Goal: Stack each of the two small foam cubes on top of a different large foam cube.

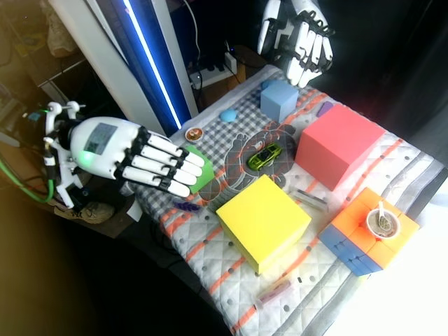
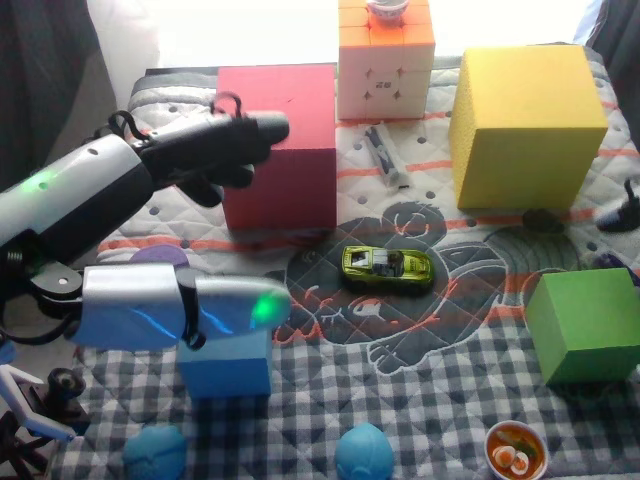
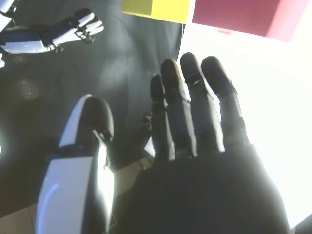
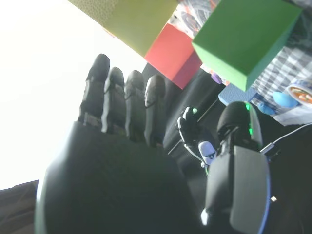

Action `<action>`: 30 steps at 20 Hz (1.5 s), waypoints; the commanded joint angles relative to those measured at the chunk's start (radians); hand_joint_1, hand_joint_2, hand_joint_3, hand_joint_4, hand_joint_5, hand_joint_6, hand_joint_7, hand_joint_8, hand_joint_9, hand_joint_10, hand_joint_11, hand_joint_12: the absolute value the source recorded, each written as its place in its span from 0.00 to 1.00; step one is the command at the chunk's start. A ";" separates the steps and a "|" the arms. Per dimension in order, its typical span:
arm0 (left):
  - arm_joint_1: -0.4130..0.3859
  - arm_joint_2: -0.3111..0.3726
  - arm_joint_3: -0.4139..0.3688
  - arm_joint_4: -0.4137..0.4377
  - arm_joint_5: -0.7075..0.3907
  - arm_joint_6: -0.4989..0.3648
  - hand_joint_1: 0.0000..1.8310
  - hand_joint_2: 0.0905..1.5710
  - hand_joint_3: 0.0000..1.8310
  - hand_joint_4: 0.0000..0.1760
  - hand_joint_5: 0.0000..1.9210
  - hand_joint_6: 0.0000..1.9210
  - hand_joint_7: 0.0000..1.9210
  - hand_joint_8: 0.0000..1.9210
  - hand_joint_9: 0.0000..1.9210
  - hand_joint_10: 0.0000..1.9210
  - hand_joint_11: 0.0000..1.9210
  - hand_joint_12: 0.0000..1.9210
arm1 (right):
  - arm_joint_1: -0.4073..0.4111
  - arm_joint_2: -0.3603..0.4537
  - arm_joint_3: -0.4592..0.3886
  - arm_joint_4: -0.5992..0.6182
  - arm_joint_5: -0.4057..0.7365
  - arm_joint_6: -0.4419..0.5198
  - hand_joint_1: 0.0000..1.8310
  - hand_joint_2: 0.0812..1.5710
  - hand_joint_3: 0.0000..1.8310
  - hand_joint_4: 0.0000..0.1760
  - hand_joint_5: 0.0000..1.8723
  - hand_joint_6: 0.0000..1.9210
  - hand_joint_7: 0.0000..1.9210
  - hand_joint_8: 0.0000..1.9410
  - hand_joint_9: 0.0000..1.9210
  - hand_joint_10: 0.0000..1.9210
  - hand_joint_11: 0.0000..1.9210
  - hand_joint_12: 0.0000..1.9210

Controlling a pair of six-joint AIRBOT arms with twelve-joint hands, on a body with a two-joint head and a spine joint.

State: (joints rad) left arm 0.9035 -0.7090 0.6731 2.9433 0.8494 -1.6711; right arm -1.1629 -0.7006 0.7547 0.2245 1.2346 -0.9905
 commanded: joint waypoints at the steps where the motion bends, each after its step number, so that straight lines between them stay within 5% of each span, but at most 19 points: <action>1: -0.011 -0.005 0.004 0.031 0.121 -0.007 0.40 0.51 0.00 0.22 0.10 0.00 0.15 0.03 0.06 0.39 0.00 0.77 | 0.012 0.002 0.006 0.001 0.117 0.002 0.46 0.51 0.01 0.00 0.27 0.12 0.26 0.20 0.19 0.33 0.01 0.64; 5: -0.011 -0.008 0.006 0.037 0.095 -0.007 0.40 0.49 0.00 0.26 0.12 0.00 0.14 0.01 0.07 0.29 0.00 0.73 | 0.013 -0.004 0.011 0.001 0.105 0.002 0.47 0.51 0.00 0.00 0.30 0.08 0.27 0.18 0.19 0.33 0.02 0.64; 6: -0.013 -0.011 0.011 0.037 0.067 -0.007 0.37 0.49 0.00 0.41 0.11 0.00 0.15 0.01 0.06 0.27 0.00 0.67 | 0.020 -0.005 0.014 0.001 0.092 0.002 0.47 0.50 0.00 0.00 0.32 0.08 0.28 0.19 0.20 0.36 0.02 0.68; 7: -0.014 -0.013 0.015 0.032 0.043 -0.007 0.37 0.47 0.00 0.50 0.11 0.00 0.15 0.00 0.03 0.34 0.00 0.73 | 0.035 -0.008 0.019 0.001 0.071 0.002 0.46 0.50 0.00 0.00 0.32 0.08 0.28 0.21 0.19 0.40 0.03 0.69; 9: -0.013 -0.015 0.020 0.025 0.008 -0.007 0.37 0.46 0.00 0.57 0.11 0.00 0.15 0.00 0.04 0.34 0.00 0.79 | 0.064 -0.016 0.030 -0.011 0.038 0.001 0.46 0.50 0.00 0.00 0.31 0.08 0.27 0.21 0.17 0.40 0.01 0.69; 11: -0.013 -0.019 0.031 0.019 -0.038 -0.007 0.39 0.43 0.00 0.54 0.14 0.00 0.09 0.00 0.03 0.27 0.00 0.77 | 0.093 -0.022 0.040 -0.025 0.006 -0.006 0.46 0.50 0.00 0.00 0.32 0.07 0.28 0.22 0.20 0.38 0.05 0.64; 13: -0.013 -0.027 0.046 0.014 -0.094 -0.007 0.40 0.45 0.00 0.22 0.16 0.00 0.08 0.00 0.01 0.25 0.00 0.79 | 0.127 -0.031 0.050 -0.040 -0.027 -0.014 0.45 0.49 0.00 0.00 0.32 0.07 0.29 0.20 0.22 0.33 0.05 0.65; 14: -0.013 -0.029 0.052 0.009 -0.115 -0.007 0.41 0.45 0.00 0.19 0.17 0.00 0.08 0.00 0.00 0.22 0.00 0.75 | 0.144 -0.037 0.055 -0.045 -0.044 -0.017 0.44 0.48 0.00 0.00 0.32 0.07 0.30 0.20 0.22 0.33 0.05 0.67; 15: -0.013 -0.032 0.059 0.006 -0.135 -0.006 0.42 0.44 0.00 0.28 0.16 0.00 0.07 0.00 0.01 0.19 0.00 0.68 | 0.159 -0.044 0.061 -0.052 -0.063 -0.020 0.43 0.48 0.00 0.00 0.32 0.07 0.30 0.19 0.22 0.34 0.03 0.71; 18: -0.014 -0.054 0.075 -0.044 -0.227 0.082 0.44 0.44 0.00 0.22 0.18 0.00 0.08 0.00 0.03 0.17 0.00 0.68 | 0.176 -0.060 0.072 -0.059 -0.091 -0.022 0.41 0.45 0.00 0.00 0.28 0.06 0.28 0.17 0.18 0.37 0.00 0.73; 23: -0.014 -0.091 0.111 -0.072 -0.315 0.094 0.41 0.43 0.00 0.55 0.16 0.00 0.08 0.00 0.04 0.17 0.00 0.78 | 0.184 -0.072 0.086 -0.058 -0.142 -0.023 0.39 0.39 0.00 0.00 0.29 0.06 0.25 0.29 0.15 0.51 0.02 0.79; 25: -0.014 -0.100 0.124 -0.077 -0.340 0.094 0.43 0.45 0.00 0.49 0.17 0.00 0.08 0.00 0.03 0.18 0.00 0.74 | 0.196 -0.086 0.098 -0.057 -0.174 -0.023 0.36 0.42 0.00 0.00 0.25 0.06 0.15 0.42 0.09 0.59 0.00 0.82; 28: -0.013 -0.107 0.135 -0.082 -0.363 0.095 0.45 0.48 0.01 0.35 0.19 0.00 0.10 0.01 0.05 0.20 0.00 0.76 | 0.210 -0.106 0.110 -0.058 -0.213 -0.023 0.36 0.48 0.00 0.00 0.23 0.04 0.17 0.33 0.13 0.47 0.03 0.74; 30: -0.013 -0.117 0.146 -0.083 -0.378 0.095 0.42 0.53 0.00 0.23 0.22 0.00 0.11 0.00 0.02 0.26 0.00 0.76 | 0.210 -0.111 0.113 -0.059 -0.218 -0.023 0.42 0.55 0.01 0.00 0.26 0.06 0.23 0.26 0.14 0.47 0.03 0.80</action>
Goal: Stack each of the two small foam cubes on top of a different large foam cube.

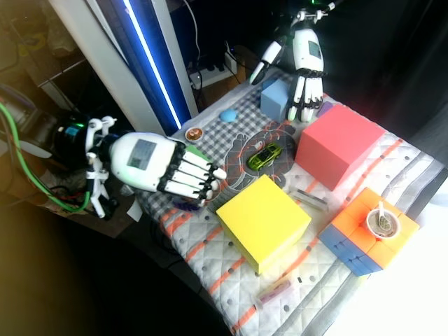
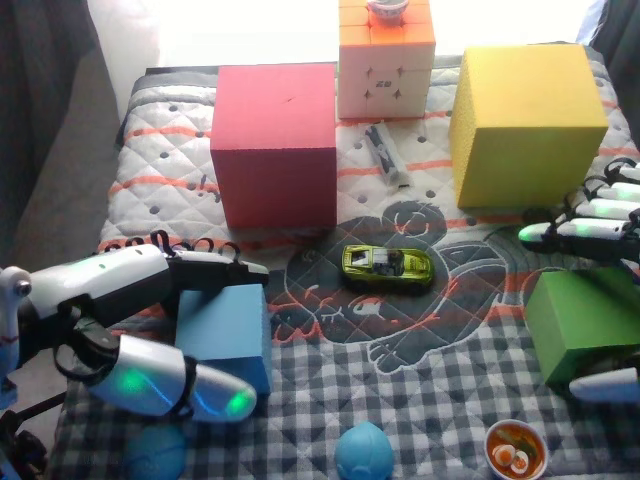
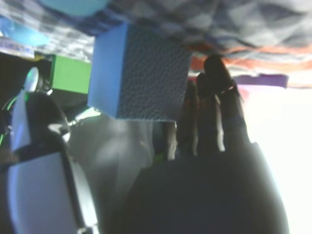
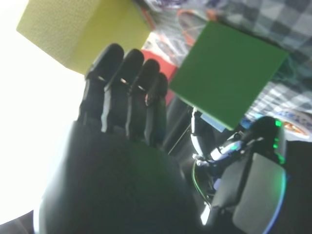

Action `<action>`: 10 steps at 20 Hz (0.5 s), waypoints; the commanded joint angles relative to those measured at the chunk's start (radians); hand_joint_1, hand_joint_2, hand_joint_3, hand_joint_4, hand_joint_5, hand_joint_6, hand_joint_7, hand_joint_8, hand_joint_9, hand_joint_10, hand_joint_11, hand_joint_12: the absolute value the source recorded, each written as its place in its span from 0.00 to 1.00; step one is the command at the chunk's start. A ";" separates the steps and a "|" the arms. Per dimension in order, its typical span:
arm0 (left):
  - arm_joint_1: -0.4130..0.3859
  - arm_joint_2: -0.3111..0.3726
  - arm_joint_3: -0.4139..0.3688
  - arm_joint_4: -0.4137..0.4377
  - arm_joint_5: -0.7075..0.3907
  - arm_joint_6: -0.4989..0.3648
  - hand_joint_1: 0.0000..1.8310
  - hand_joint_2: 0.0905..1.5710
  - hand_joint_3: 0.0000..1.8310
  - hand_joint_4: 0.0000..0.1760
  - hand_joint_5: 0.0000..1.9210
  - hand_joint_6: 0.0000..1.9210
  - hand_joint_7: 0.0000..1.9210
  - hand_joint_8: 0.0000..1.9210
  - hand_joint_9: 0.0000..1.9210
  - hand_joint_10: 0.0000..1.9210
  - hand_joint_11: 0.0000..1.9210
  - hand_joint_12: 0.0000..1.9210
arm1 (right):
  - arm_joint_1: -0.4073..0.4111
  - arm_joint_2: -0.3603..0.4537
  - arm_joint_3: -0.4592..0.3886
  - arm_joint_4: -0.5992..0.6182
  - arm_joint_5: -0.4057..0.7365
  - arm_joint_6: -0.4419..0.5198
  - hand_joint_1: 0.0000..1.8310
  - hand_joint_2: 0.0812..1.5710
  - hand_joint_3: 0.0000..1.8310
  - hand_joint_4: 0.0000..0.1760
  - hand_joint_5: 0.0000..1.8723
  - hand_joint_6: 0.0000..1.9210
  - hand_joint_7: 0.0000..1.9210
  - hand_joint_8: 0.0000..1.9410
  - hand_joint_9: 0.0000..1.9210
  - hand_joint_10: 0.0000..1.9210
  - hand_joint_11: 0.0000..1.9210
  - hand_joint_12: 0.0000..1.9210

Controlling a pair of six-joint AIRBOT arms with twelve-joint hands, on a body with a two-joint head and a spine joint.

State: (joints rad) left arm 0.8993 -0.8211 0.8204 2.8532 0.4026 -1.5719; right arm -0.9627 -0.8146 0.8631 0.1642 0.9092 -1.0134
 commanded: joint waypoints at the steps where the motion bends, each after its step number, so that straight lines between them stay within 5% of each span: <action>1: -0.009 -0.008 0.002 0.007 0.064 -0.004 0.43 0.55 0.00 0.13 0.24 0.00 0.12 0.00 0.01 0.30 0.00 0.78 | 0.010 0.002 0.005 0.002 0.106 0.000 0.53 0.58 0.01 0.00 0.37 0.12 0.30 0.35 0.19 0.60 0.10 0.87; 2: -0.009 -0.012 0.006 0.007 0.059 -0.004 0.48 0.59 0.01 0.00 0.28 0.01 0.15 0.01 0.01 0.32 0.00 0.79 | 0.010 0.001 0.006 0.002 0.106 0.000 0.60 0.59 0.00 0.00 0.42 0.22 0.31 0.57 0.22 0.79 0.16 0.97; 3: -0.009 -0.016 0.009 0.007 0.056 -0.004 0.50 0.63 0.01 0.00 0.29 0.01 0.15 0.01 0.00 0.31 0.00 0.76 | 0.010 0.001 0.006 0.002 0.106 0.000 0.63 0.66 0.01 0.00 0.50 0.44 0.36 0.72 0.31 0.89 0.29 0.99; 4: -0.009 -0.019 0.012 0.007 0.054 -0.004 0.58 0.73 0.00 0.00 0.42 0.50 0.24 0.02 0.07 0.33 0.00 0.80 | 0.010 0.001 0.005 0.002 0.106 0.000 0.69 0.70 0.00 0.00 0.54 0.41 0.48 0.69 0.48 0.86 0.47 0.97; 5: -0.009 -0.021 0.014 0.007 0.054 -0.003 0.58 0.73 0.00 0.00 0.42 0.50 0.24 0.02 0.07 0.33 0.00 0.80 | 0.011 0.000 0.005 0.002 0.106 0.000 0.69 0.70 0.00 0.00 0.54 0.41 0.48 0.69 0.48 0.86 0.47 0.97; 6: -0.009 -0.022 0.016 0.007 0.054 -0.003 0.59 0.75 0.00 0.00 0.42 0.62 0.27 0.03 0.10 0.35 0.00 0.82 | 0.012 0.000 0.005 0.002 0.106 0.000 0.69 0.70 0.00 0.00 0.56 0.41 0.48 0.68 0.48 0.85 0.48 0.97; 9: -0.009 -0.027 0.000 -0.078 0.090 0.122 0.62 0.73 0.00 0.00 0.46 0.59 0.41 0.06 0.17 0.48 0.03 0.86 | 0.014 -0.001 0.005 0.003 0.109 0.001 0.68 0.70 0.00 0.00 0.53 0.45 0.50 0.65 0.51 0.82 0.51 0.96; 10: -0.009 -0.026 -0.008 -0.085 0.129 0.127 0.66 0.74 0.00 0.00 0.47 0.65 0.39 0.60 0.24 0.53 0.11 0.82 | 0.014 -0.001 0.005 0.006 0.119 0.004 0.69 0.71 0.00 0.00 0.50 0.49 0.47 0.68 0.48 0.84 0.50 0.99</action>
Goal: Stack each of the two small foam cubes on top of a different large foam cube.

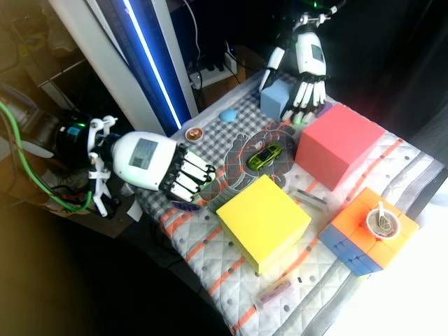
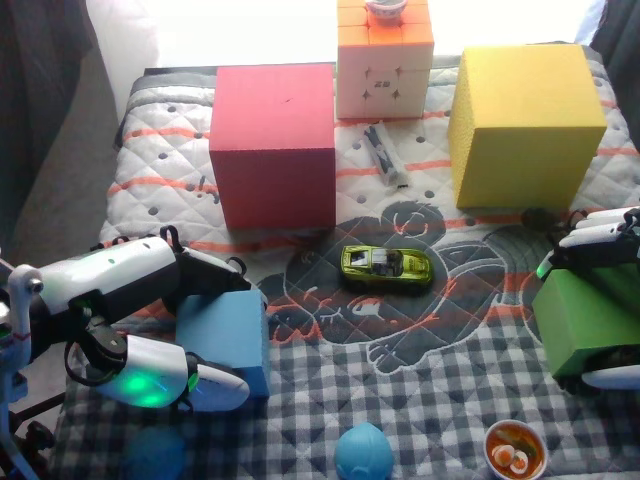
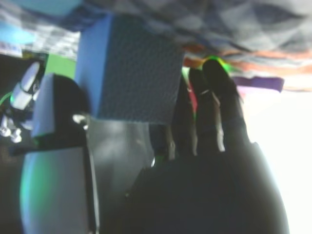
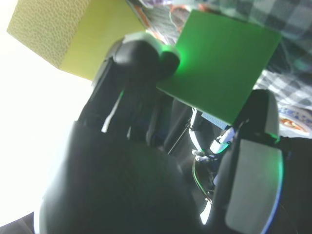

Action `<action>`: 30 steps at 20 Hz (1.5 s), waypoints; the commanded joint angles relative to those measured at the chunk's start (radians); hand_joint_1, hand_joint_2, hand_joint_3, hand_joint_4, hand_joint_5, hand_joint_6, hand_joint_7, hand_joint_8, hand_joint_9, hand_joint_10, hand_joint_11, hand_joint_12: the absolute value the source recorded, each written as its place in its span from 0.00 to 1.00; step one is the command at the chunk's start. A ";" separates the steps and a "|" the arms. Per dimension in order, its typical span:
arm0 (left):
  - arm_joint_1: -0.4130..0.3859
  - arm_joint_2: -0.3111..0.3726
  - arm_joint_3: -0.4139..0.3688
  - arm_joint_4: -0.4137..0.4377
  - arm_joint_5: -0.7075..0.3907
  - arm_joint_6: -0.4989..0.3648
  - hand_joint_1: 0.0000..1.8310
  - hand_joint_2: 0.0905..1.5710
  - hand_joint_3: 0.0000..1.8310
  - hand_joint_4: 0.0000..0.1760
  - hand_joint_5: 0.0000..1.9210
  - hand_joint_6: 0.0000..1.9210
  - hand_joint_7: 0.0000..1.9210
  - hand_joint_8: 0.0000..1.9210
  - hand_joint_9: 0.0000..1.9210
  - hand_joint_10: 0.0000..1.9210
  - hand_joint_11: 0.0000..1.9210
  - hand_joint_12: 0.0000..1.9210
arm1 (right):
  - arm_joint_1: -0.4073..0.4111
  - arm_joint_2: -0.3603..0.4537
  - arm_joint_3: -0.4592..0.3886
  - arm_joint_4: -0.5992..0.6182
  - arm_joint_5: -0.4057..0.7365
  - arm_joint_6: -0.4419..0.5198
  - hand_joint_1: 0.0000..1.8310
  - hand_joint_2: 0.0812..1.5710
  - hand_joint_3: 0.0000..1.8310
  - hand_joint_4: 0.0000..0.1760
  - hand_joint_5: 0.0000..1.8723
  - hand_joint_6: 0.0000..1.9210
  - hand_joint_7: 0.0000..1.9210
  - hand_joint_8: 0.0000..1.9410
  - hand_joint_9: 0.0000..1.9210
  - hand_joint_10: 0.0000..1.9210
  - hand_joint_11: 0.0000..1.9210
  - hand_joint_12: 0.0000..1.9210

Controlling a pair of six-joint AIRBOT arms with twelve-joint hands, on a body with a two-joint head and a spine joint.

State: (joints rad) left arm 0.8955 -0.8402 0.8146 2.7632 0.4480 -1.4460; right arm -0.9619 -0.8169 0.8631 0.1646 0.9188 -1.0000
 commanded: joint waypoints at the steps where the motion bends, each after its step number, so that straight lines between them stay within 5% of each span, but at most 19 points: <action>1: -0.005 -0.006 -0.005 0.001 0.101 0.001 0.66 0.74 0.00 0.00 0.47 0.65 0.39 0.60 0.24 0.53 0.11 0.82 | 0.013 0.001 0.005 0.007 0.116 -0.007 0.69 0.71 0.00 0.00 0.50 0.49 0.47 0.68 0.48 0.84 0.50 0.99; 3: 0.006 0.012 -0.027 -0.009 0.187 0.000 0.66 0.74 0.00 0.00 0.45 0.69 0.43 0.57 0.27 0.56 0.16 0.80 | 0.011 0.003 0.002 0.008 0.154 0.004 0.69 0.71 0.00 0.00 0.53 0.43 0.46 0.73 0.45 0.88 0.44 1.00; 4: 0.012 0.024 -0.039 -0.009 0.223 -0.001 0.72 0.74 0.00 0.00 0.42 0.69 0.48 0.56 0.32 0.72 0.22 0.81 | 0.011 0.007 -0.002 0.007 0.170 0.005 0.68 0.74 0.01 0.00 0.50 0.44 0.40 0.83 0.48 0.98 0.51 1.00; 8: 0.019 0.091 -0.111 0.020 0.388 -0.008 0.74 0.73 0.00 0.00 0.39 0.66 0.47 0.60 0.40 0.74 0.29 0.83 | -0.001 0.054 -0.046 0.004 0.284 0.005 0.66 0.78 0.00 0.00 0.45 0.52 0.36 0.89 0.46 1.00 0.50 1.00; 9: 0.025 0.109 -0.131 0.030 0.429 -0.008 0.74 0.73 0.00 0.00 0.40 0.64 0.46 0.61 0.41 0.74 0.29 0.86 | -0.007 0.063 -0.057 0.003 0.314 0.005 0.67 0.76 0.00 0.00 0.48 0.48 0.39 0.85 0.48 1.00 0.53 1.00; 10: 0.032 0.128 -0.151 0.037 0.479 -0.008 0.74 0.73 0.00 0.00 0.40 0.65 0.47 0.60 0.39 0.75 0.26 0.88 | -0.014 0.073 -0.068 0.002 0.346 0.005 0.73 0.73 0.00 0.00 0.50 0.52 0.43 0.68 0.44 0.78 0.42 0.94; 11: 0.039 0.147 -0.167 0.043 0.525 -0.008 0.74 0.74 0.00 0.00 0.40 0.65 0.46 0.63 0.36 0.76 0.19 0.89 | -0.022 0.082 -0.078 0.000 0.377 0.005 0.74 0.71 0.00 0.00 0.50 0.58 0.47 0.56 0.43 0.70 0.36 0.86; 13: 0.048 0.174 -0.189 0.051 0.604 -0.008 0.74 0.73 0.00 0.00 0.42 0.60 0.49 0.61 0.39 0.74 0.20 0.92 | -0.035 0.098 -0.093 -0.004 0.437 0.005 0.75 0.69 0.00 0.00 0.50 0.58 0.53 0.44 0.47 0.63 0.36 0.82; 16: 0.050 0.196 -0.201 0.059 0.694 -0.007 0.74 0.74 0.00 0.00 0.41 0.63 0.45 0.67 0.38 0.74 0.22 0.89 | -0.041 0.111 -0.103 -0.011 0.507 0.005 0.75 0.69 0.00 0.00 0.47 0.58 0.54 0.49 0.47 0.61 0.37 0.76; 18: 0.041 0.202 -0.195 0.065 0.740 -0.007 0.68 0.74 0.00 0.00 0.45 0.53 0.44 0.74 0.37 0.80 0.28 0.96 | -0.037 0.114 -0.098 -0.011 0.545 0.004 0.74 0.73 0.00 0.00 0.45 0.69 0.46 0.53 0.40 0.68 0.30 0.74; 20: 0.010 0.200 -0.176 0.074 0.747 -0.005 0.67 0.74 0.00 0.00 0.45 0.53 0.44 0.75 0.36 0.86 0.29 1.00 | -0.019 0.114 -0.084 -0.005 0.552 0.000 0.67 0.73 0.00 0.00 0.46 0.61 0.47 0.61 0.42 0.68 0.36 0.83; 22: -0.047 0.186 -0.146 0.085 0.723 0.002 0.74 0.73 0.00 0.00 0.41 0.62 0.49 0.68 0.40 0.67 0.04 0.82 | 0.010 0.113 -0.071 0.010 0.550 -0.028 0.74 0.73 0.00 0.00 0.45 0.52 0.47 0.65 0.43 0.73 0.37 0.86; 23: -0.092 0.172 -0.125 0.095 0.691 0.002 0.74 0.73 0.00 0.00 0.40 0.62 0.49 0.69 0.40 0.67 0.02 0.81 | 0.025 0.112 -0.060 0.022 0.549 -0.030 0.68 0.72 0.00 0.00 0.47 0.53 0.48 0.65 0.43 0.69 0.37 0.86; 26: -0.236 0.115 -0.047 0.129 0.558 0.003 0.75 0.71 0.00 0.00 0.41 0.65 0.52 0.57 0.44 0.61 0.28 0.73 | 0.083 0.102 -0.020 0.052 0.503 -0.040 0.75 0.70 0.00 0.00 0.51 0.48 0.49 0.61 0.43 0.68 0.34 0.83; 27: -0.277 0.096 -0.024 0.146 0.511 0.003 0.75 0.71 0.00 0.00 0.44 0.61 0.51 0.58 0.44 0.64 0.30 0.78 | 0.111 0.094 -0.004 0.053 0.475 -0.040 0.74 0.71 0.00 0.00 0.51 0.58 0.48 0.56 0.41 0.66 0.28 0.82; 28: -0.282 0.095 -0.023 0.147 0.508 0.003 0.75 0.70 0.00 0.00 0.44 0.59 0.51 0.57 0.44 0.65 0.34 0.80 | 0.113 0.093 -0.003 0.053 0.473 -0.040 0.75 0.70 0.00 0.00 0.50 0.59 0.48 0.54 0.44 0.64 0.33 0.81; 30: -0.363 0.068 0.021 0.178 0.404 0.003 0.75 0.70 0.00 0.00 0.45 0.58 0.53 0.54 0.42 0.68 0.33 0.82 | 0.182 0.070 0.028 0.052 0.402 -0.052 0.76 0.67 0.00 0.00 0.54 0.50 0.55 0.47 0.49 0.59 0.39 0.79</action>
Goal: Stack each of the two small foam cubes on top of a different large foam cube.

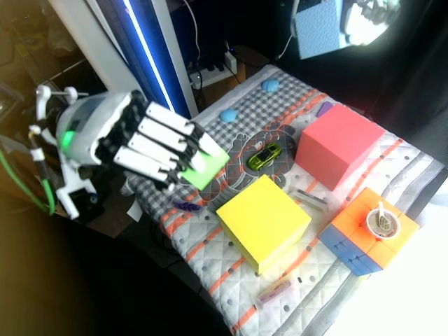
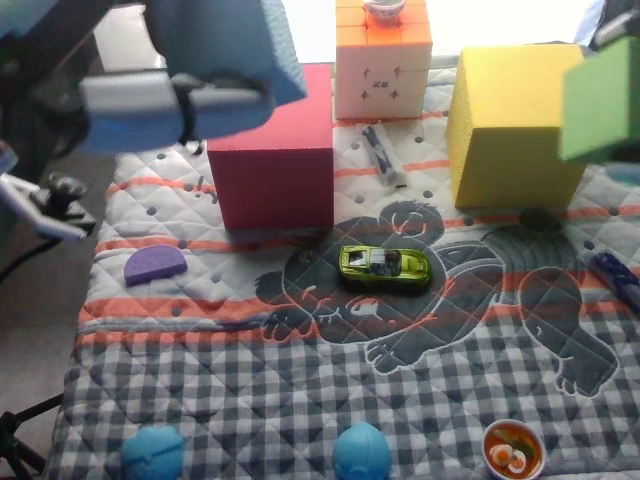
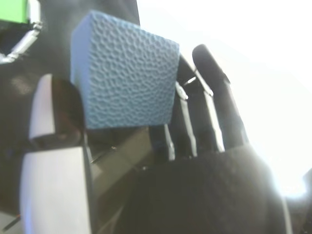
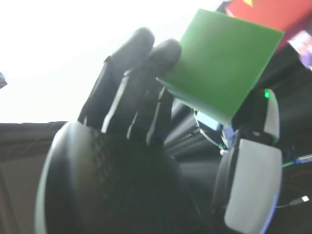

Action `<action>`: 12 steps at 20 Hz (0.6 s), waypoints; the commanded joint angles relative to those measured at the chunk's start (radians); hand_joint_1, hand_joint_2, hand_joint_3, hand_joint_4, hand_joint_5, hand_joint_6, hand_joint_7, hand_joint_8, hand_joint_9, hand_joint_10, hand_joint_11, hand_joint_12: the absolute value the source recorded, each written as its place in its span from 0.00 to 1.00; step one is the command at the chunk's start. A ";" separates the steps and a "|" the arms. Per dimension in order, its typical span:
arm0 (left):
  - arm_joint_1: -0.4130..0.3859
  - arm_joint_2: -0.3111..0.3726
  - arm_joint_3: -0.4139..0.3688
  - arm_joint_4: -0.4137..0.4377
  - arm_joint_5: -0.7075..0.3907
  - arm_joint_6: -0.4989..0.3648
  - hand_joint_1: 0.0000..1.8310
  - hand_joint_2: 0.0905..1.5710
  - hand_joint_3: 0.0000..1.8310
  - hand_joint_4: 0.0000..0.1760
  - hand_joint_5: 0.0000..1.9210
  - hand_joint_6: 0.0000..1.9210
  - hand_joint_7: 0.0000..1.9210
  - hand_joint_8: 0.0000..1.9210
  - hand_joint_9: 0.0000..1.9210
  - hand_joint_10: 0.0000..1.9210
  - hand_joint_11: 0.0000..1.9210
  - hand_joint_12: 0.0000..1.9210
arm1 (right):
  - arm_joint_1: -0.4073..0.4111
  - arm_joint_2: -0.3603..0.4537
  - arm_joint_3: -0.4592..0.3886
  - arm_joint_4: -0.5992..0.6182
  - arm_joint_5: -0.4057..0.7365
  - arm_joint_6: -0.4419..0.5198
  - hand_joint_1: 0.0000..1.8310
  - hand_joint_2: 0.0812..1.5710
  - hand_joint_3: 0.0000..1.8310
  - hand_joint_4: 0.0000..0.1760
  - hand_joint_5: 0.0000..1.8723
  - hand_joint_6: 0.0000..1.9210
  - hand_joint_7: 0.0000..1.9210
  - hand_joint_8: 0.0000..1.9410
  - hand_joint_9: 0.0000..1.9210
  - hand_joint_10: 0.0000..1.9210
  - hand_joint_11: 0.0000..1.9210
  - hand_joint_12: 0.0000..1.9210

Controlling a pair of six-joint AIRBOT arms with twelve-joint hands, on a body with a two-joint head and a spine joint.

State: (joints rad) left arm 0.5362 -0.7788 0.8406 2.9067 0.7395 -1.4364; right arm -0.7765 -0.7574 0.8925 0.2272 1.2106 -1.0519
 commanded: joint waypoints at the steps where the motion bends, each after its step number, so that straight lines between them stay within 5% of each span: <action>1: -0.043 -0.008 0.015 0.042 0.076 -0.007 0.75 0.71 0.00 0.00 0.44 0.57 0.52 0.57 0.42 0.69 0.35 0.84 | 0.026 0.003 0.009 -0.011 0.088 -0.014 0.76 0.67 0.00 0.00 0.53 0.49 0.54 0.49 0.50 0.60 0.40 0.79; 4: -0.113 -0.050 0.065 0.051 -0.010 -0.007 0.75 0.70 0.00 0.00 0.44 0.56 0.51 0.56 0.48 0.64 0.44 0.77 | 0.107 -0.014 0.038 -0.014 0.022 -0.045 0.76 0.68 0.00 0.00 0.53 0.49 0.54 0.46 0.48 0.64 0.39 0.83; 6: -0.149 -0.074 0.096 0.047 -0.061 -0.007 0.75 0.69 0.00 0.00 0.45 0.59 0.52 0.53 0.50 0.58 0.44 0.72 | 0.163 -0.032 0.061 -0.020 -0.036 -0.061 0.75 0.69 0.00 0.00 0.52 0.49 0.49 0.54 0.46 0.69 0.36 0.88; 7: -0.159 -0.083 0.111 0.044 -0.081 -0.007 0.75 0.69 0.00 0.00 0.46 0.60 0.51 0.51 0.48 0.61 0.42 0.77 | 0.189 -0.041 0.073 -0.023 -0.062 -0.067 0.69 0.70 0.00 0.00 0.56 0.51 0.45 0.57 0.35 0.67 0.19 0.93; 8: -0.163 -0.092 0.124 0.035 -0.094 -0.007 0.75 0.69 0.00 0.00 0.46 0.57 0.50 0.55 0.47 0.65 0.42 0.82 | 0.213 -0.049 0.081 -0.026 -0.090 -0.079 0.65 0.69 0.00 0.00 0.54 0.51 0.35 0.49 0.22 0.66 0.05 0.97; 10: -0.168 -0.112 0.152 0.014 -0.123 -0.007 0.75 0.70 0.00 0.00 0.45 0.57 0.50 0.56 0.47 0.66 0.42 0.84 | 0.263 -0.061 0.100 -0.032 -0.144 -0.095 0.64 0.69 0.00 0.00 0.52 0.52 0.33 0.45 0.18 0.65 0.01 0.98; 12: -0.169 -0.133 0.180 -0.009 -0.152 -0.007 0.75 0.70 0.00 0.00 0.46 0.57 0.49 0.56 0.48 0.65 0.42 0.84 | 0.289 -0.069 0.118 -0.032 -0.177 -0.095 0.66 0.76 0.00 0.00 0.51 0.60 0.33 0.72 0.19 0.79 0.11 1.00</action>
State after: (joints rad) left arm 0.3851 -0.9096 1.0222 2.8887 0.4801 -1.4364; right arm -0.5003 -0.8345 1.0065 0.1940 0.9302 -1.1416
